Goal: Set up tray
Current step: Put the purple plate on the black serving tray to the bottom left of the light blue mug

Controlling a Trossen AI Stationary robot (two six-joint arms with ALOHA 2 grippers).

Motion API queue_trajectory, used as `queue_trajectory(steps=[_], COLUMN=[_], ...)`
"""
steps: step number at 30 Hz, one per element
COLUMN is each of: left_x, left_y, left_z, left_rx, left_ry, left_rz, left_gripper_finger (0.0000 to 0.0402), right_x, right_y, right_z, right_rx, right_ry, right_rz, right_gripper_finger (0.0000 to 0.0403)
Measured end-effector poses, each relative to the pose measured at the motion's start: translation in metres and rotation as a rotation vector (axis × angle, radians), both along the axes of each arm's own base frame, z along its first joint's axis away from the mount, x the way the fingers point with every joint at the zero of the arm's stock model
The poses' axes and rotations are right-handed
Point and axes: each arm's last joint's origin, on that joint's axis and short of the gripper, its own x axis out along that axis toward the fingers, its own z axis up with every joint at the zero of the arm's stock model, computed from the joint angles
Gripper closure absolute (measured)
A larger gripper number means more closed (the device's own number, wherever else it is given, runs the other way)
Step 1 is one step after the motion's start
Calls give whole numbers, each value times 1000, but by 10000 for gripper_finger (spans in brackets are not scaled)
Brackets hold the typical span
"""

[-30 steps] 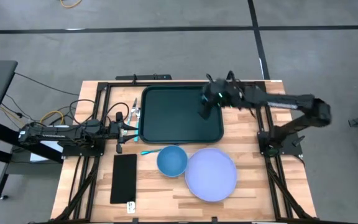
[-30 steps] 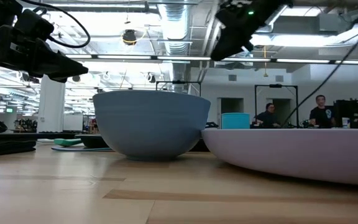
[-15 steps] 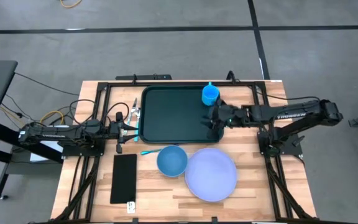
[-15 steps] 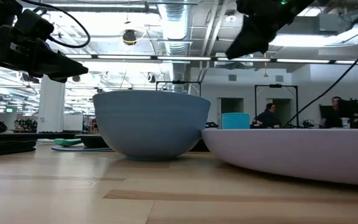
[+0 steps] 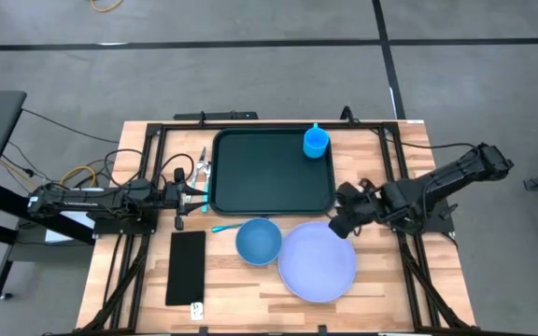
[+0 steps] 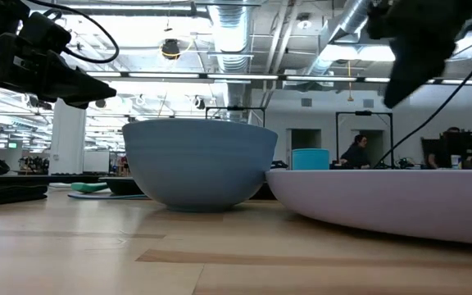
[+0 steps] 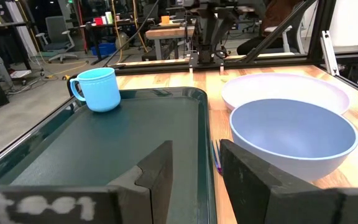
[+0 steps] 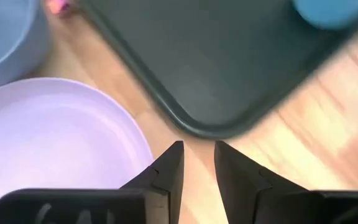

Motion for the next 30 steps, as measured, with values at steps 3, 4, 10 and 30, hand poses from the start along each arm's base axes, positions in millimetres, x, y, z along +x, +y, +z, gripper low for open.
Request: queue_trajectory(steps=[3,4,10,30], left_x=[0,0,0,0], left_y=[0,0,0,0], left_z=[0,0,0,0], left_rx=[0,0,0,0], left_ry=[0,0,0,-1], left_rz=[0,0,0,0], left_gripper_finger=[281,281,281,281], right_x=[-7,-8,-15,-4], right_y=[7,9,18,30], right_z=[-1,-1,-4,-62], right_rx=[30,43,117,221], right_ry=[5,4,30,294], right_rz=[-71,-77,-140,-72], right_gripper_finger=[321,321,321,238])
